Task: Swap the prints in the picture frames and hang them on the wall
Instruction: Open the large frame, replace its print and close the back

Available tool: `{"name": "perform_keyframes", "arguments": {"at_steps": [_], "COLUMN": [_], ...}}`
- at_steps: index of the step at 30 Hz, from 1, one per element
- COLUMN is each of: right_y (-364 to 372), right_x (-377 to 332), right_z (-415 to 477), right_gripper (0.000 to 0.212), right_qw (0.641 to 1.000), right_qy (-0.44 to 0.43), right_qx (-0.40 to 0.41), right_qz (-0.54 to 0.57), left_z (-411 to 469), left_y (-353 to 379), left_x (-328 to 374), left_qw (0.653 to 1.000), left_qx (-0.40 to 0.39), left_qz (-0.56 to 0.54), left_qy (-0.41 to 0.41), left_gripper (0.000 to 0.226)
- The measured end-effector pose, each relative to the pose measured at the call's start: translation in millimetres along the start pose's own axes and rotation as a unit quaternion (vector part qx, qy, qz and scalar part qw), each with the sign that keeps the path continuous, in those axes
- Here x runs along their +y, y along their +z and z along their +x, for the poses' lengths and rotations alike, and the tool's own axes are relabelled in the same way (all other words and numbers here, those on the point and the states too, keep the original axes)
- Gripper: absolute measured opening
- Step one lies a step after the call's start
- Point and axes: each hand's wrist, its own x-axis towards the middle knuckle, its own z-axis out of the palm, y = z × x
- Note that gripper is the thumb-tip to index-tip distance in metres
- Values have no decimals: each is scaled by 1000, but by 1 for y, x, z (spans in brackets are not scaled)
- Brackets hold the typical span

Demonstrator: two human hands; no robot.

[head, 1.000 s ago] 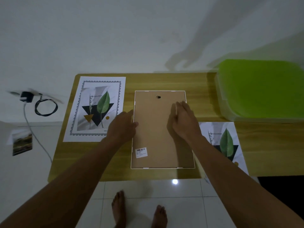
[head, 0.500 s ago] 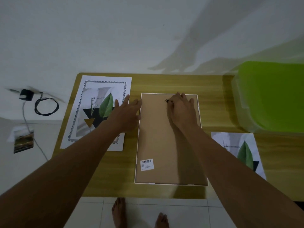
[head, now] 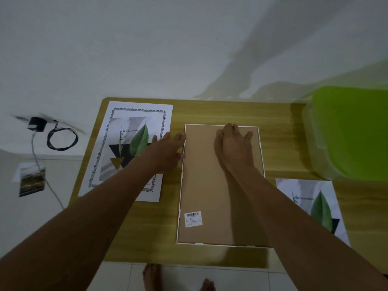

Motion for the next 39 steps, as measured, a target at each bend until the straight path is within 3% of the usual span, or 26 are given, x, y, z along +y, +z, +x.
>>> {"name": "perform_keyframes", "arguments": {"at_steps": [11, 14, 16, 18, 21, 24, 29, 36, 39], "right_y": [-8, -21, -27, -31, -32, -32, -39, -50, -56], "right_x": [2, -1, -1, 0, 2, 6, 24, 48, 50], "right_z": [3, 8, 10, 10, 11, 8, -8, -41, -52], "right_gripper": [37, 44, 46, 45, 40, 32, 23, 63, 69], "right_qw": [998, 998, 998, 997, 995, 993, 996, 980, 967], "right_qy": [-4, -7, 5, 9, 14, 10, -8, 82, 129], "right_qx": [24, -8, -16, -18, -24, -14, 21, 20, 26], "right_qz": [62, 58, 68, 76, 100, 119, 90, 179, 219], "left_z": [2, 2, -1, -4, -7, -13, -16, -21, -24], "left_y": [-6, -11, -14, -16, -16, -13, -4, 2, 1], "left_x": [7, 12, 16, 20, 25, 29, 28, 34, 34], "left_qw": [999, 997, 984, 942, 896, 843, 809, 801, 792], "left_qx": [-19, 64, 154, 209, 169, 116, 117, 114, 119], "left_qz": [39, 41, -85, -264, -408, -522, -572, -582, -591], "left_qy": [-7, 19, 23, -9, -57, -65, -73, -83, -97], "left_gripper": [68, 61, 52, 45, 28, 36, 47, 56, 57]}}
